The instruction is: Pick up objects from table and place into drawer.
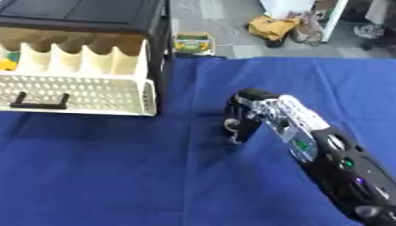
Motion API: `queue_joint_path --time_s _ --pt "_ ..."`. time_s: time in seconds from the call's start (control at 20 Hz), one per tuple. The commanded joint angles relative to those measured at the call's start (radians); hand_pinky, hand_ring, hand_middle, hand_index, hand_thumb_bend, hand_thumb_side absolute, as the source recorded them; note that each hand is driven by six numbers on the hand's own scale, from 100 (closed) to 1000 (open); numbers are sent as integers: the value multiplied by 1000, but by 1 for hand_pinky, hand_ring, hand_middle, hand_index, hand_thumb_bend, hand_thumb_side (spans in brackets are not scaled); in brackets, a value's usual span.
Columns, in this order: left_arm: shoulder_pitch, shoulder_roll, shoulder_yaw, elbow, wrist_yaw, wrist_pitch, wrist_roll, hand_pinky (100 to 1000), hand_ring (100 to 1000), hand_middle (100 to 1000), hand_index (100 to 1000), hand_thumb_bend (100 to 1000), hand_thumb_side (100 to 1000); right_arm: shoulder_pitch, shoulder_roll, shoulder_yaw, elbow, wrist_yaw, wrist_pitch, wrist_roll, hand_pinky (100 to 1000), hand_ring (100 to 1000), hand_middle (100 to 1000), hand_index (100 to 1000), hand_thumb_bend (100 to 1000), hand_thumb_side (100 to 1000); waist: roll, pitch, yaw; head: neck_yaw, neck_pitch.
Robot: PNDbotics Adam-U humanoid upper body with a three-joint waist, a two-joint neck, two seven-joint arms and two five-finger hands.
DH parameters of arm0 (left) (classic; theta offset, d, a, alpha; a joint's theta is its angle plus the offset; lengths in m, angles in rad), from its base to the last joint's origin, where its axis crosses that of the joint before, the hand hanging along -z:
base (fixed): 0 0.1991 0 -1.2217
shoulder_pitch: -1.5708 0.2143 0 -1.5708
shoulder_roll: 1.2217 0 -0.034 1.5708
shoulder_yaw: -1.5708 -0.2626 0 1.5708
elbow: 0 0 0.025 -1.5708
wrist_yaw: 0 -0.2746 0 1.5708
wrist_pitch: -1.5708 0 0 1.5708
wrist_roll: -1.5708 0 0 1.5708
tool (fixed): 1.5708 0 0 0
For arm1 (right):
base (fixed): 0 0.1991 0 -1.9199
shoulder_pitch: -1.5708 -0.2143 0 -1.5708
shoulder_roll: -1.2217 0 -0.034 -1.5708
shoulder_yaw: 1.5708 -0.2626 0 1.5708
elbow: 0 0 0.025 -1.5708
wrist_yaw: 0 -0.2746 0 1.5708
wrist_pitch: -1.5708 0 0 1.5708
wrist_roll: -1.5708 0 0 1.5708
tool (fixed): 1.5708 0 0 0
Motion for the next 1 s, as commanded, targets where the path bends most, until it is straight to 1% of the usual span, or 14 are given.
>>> queue_joint_path --time_s 0.05,0.4,1.0 --pt "-6 16 7 -12 1 -1 -2 100 100 100 710 100 741 -16 -15 -12 3 12 8 -4 448 616 617 730 539 206 5 -19 -2 -2 -12" --pt "-3 14 6 -12 0 -2 -5 100 100 100 709 100 741 -21 -12 -13 1 10 19 -10 443 614 623 730 526 201 5 -21 -5 -3 -13" --pt "0 11 6 -12 -2 -1 -9 100 100 100 707 100 737 -30 -10 -12 -17 -4 28 -13 441 610 620 737 536 227 3 -23 -7 -3 -15"
